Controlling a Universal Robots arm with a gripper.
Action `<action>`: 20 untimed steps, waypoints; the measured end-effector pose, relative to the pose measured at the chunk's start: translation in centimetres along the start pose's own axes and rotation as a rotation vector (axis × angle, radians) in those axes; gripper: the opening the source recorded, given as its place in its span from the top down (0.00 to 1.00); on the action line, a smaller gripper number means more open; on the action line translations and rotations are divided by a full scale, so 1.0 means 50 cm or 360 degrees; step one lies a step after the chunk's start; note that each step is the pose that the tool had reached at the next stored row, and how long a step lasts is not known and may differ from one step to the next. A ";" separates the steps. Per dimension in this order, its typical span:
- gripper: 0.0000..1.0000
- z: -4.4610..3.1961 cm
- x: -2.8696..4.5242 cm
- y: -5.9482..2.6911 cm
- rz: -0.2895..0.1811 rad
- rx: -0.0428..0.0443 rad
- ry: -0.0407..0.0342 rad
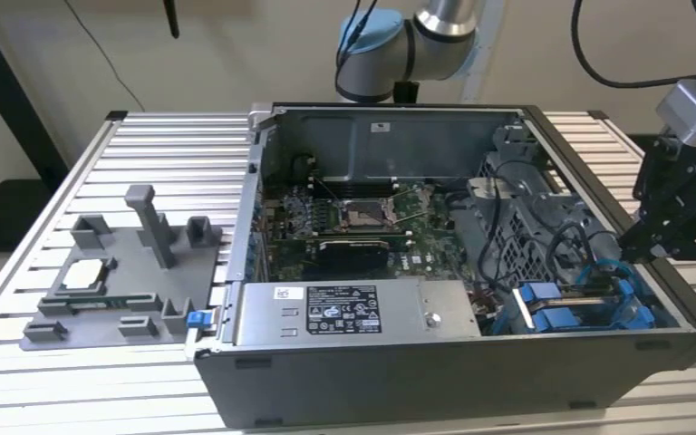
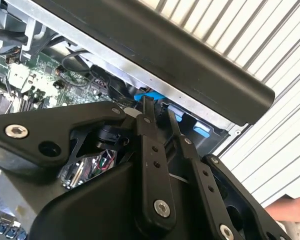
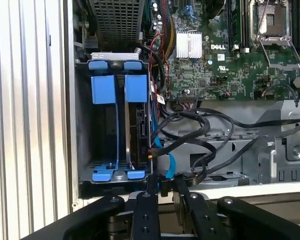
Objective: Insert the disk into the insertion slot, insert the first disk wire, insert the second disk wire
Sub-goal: 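Insert the second disk wire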
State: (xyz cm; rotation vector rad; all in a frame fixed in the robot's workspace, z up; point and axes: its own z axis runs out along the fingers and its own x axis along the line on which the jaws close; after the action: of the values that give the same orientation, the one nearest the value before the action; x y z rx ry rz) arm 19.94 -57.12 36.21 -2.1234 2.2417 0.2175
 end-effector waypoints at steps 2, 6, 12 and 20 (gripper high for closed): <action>0.00 0.001 0.000 0.001 0.0002 -0.0001 -0.0020; 0.00 0.001 0.000 0.002 0.0005 -0.0003 -0.0068; 1.00 0.001 0.000 0.003 0.0006 -0.0005 -0.0117; 1.00 -0.001 0.001 0.008 0.0006 -0.0005 -0.0126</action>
State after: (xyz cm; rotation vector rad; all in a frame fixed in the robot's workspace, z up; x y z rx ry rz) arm 19.53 -57.14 36.30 -2.0735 2.2036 0.3004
